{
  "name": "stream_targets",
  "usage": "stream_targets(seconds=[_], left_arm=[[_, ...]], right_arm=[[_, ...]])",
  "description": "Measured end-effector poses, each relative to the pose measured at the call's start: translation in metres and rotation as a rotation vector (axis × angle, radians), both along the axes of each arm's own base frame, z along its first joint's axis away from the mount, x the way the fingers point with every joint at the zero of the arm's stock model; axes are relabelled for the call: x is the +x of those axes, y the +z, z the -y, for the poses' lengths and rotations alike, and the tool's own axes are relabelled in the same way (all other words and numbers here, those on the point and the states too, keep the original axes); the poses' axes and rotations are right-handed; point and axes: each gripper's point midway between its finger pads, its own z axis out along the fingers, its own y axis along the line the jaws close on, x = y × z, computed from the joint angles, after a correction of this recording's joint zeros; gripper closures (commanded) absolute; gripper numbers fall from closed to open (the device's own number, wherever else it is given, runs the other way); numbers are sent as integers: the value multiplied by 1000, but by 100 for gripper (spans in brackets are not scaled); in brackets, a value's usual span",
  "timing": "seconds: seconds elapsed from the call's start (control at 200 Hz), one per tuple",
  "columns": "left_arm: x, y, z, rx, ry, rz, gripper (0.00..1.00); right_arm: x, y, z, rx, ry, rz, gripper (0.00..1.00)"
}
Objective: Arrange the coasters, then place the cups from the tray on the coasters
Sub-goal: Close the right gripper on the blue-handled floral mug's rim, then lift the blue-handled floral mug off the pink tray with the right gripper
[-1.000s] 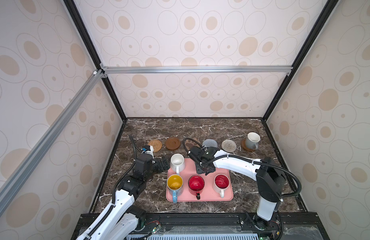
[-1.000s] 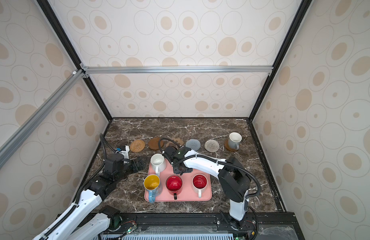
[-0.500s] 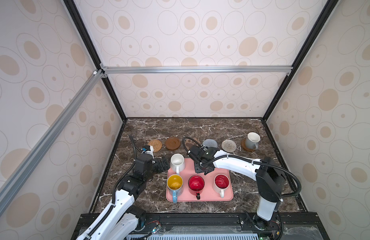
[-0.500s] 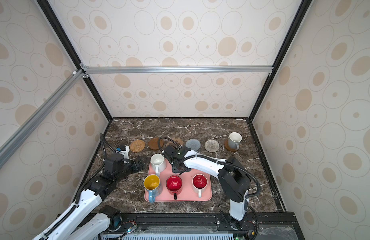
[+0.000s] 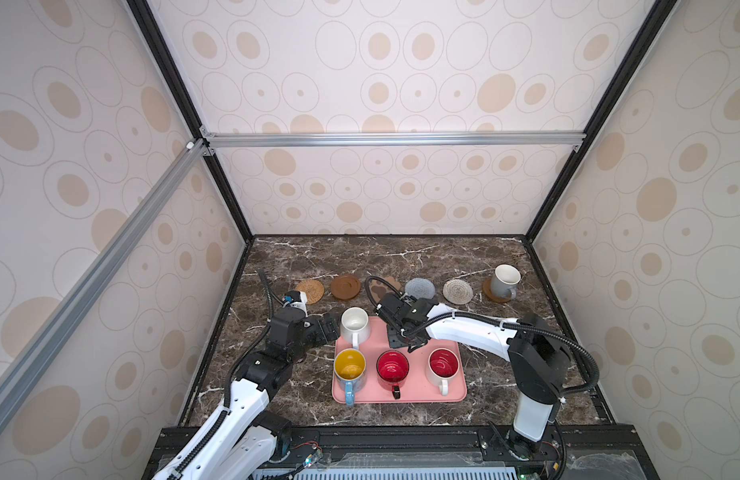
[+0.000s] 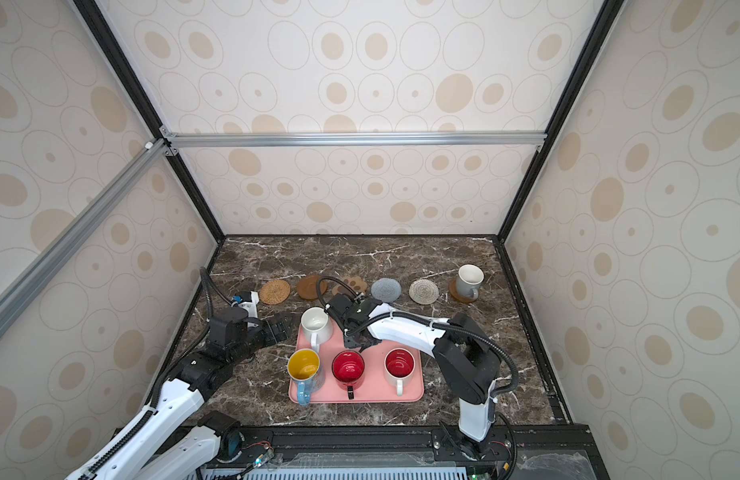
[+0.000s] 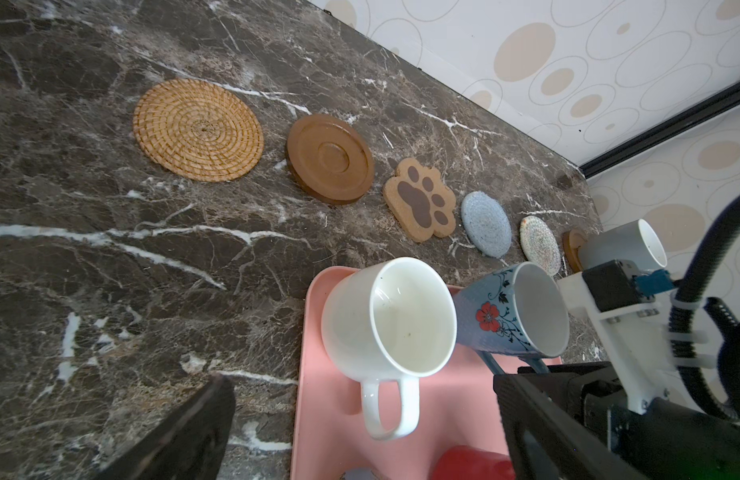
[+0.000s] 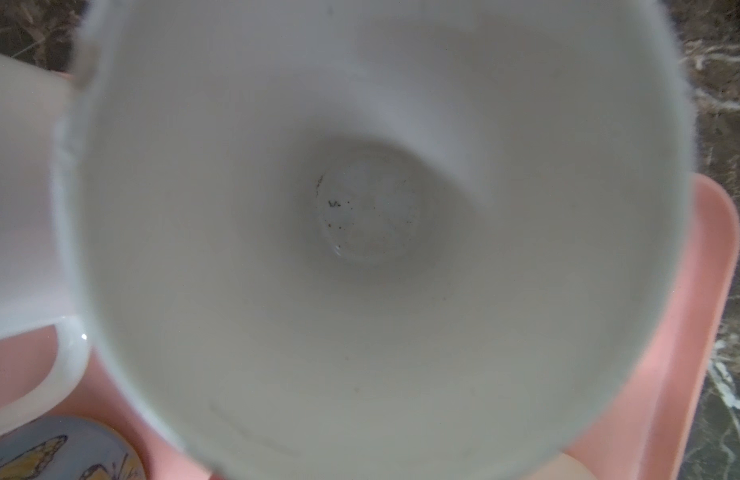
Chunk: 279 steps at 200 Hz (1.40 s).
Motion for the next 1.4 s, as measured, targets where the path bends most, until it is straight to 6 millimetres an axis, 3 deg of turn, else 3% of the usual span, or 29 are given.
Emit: stream_targets(seconds=[0.63, 1.156, 1.396], left_arm=[[-4, 1, -2, 1, 0, -4, 0], [-7, 3, -5, 1, 10, 0, 0], [-8, 3, -5, -3, 15, -2, 0]], right_arm=[[4, -1, 0, -5, 1, 24, 73], [5, -5, 0, -10, 6, 24, 91], [5, -5, 0, -7, 13, 29, 93]])
